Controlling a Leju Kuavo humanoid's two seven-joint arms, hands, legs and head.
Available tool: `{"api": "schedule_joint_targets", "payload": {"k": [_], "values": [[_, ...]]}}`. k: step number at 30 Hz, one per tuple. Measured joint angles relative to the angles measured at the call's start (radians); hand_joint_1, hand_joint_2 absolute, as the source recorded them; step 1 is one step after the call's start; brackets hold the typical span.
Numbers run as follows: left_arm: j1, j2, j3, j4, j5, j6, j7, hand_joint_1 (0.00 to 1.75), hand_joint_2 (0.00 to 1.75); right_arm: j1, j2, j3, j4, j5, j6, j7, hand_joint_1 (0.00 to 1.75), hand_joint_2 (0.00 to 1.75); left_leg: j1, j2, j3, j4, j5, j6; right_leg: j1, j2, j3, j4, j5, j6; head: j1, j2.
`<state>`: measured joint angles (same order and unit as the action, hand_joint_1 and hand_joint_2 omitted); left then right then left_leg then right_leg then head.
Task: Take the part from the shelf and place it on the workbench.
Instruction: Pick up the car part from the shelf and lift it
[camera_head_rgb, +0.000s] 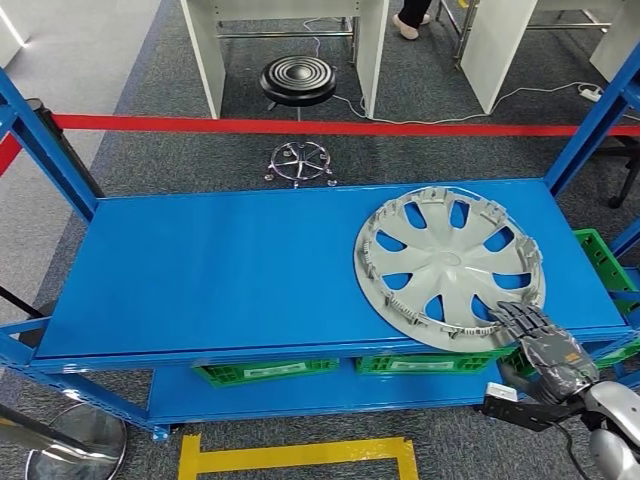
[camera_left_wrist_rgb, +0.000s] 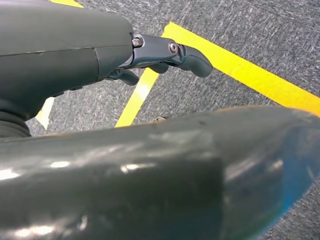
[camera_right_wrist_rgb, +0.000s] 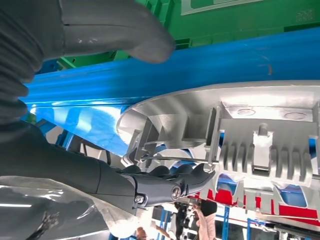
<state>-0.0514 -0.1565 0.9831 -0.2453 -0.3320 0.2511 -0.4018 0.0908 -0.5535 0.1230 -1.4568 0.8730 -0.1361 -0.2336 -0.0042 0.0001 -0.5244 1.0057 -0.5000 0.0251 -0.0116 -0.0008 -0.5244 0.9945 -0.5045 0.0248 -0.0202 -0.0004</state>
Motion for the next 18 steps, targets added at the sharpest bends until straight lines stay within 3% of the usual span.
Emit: {"api": "schedule_joint_targets", "payload": {"k": [18], "values": [[-0.001, 0.002, 0.0, 0.0, -0.013, 0.001, 0.007, 0.0, 0.0, -0.018, -0.008, -0.027, 0.015, -0.014, 0.032, -0.021, 0.0, 1.75, 0.0, 0.0, 0.0, 0.0, 0.0, 0.0, 0.0, 0.0, 0.0, 0.0, 0.0, 0.0, 0.0, 0.0]]}}
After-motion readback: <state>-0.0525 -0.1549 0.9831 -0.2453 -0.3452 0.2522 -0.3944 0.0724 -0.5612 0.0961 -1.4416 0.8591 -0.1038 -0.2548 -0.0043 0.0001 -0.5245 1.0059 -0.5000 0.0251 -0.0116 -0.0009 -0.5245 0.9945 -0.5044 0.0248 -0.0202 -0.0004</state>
